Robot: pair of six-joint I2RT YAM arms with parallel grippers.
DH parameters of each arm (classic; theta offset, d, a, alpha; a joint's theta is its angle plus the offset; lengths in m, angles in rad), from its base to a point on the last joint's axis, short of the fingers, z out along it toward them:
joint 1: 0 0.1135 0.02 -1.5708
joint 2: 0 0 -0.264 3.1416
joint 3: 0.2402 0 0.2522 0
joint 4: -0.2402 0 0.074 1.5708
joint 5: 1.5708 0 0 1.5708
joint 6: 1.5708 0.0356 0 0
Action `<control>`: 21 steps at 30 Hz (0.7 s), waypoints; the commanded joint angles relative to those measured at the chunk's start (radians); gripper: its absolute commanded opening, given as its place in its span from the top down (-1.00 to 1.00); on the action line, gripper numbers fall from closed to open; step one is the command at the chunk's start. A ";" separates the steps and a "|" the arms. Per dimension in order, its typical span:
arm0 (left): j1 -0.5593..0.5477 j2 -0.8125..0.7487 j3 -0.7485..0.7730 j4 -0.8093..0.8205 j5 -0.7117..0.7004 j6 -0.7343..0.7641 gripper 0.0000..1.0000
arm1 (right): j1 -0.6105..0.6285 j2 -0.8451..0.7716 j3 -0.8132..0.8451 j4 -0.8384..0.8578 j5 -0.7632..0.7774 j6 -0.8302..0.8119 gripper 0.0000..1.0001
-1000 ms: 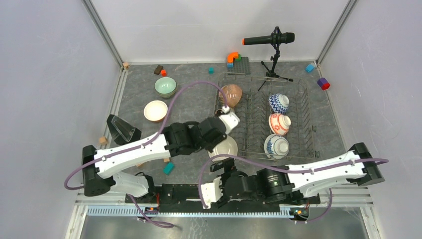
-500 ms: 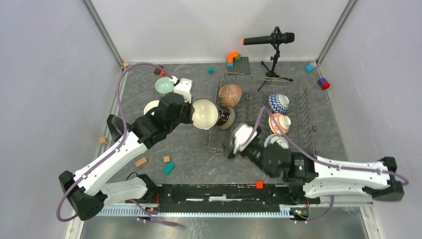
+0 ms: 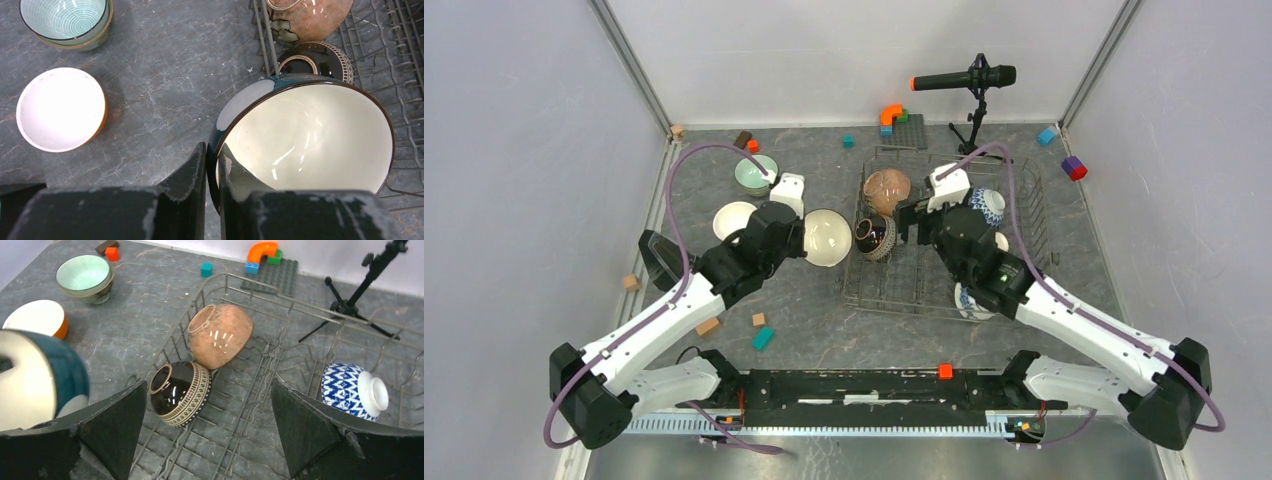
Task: Unload the bowls from the dish rack
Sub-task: Place the bowl at the center of the board.
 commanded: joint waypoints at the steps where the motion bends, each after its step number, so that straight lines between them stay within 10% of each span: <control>1: 0.003 -0.039 0.010 0.151 -0.031 -0.007 0.96 | -0.127 -0.012 -0.037 0.089 -0.145 0.138 -0.96; 21: -0.032 -0.016 -0.026 0.170 -0.170 0.028 0.95 | -0.327 0.077 0.011 0.091 -0.284 0.259 -0.94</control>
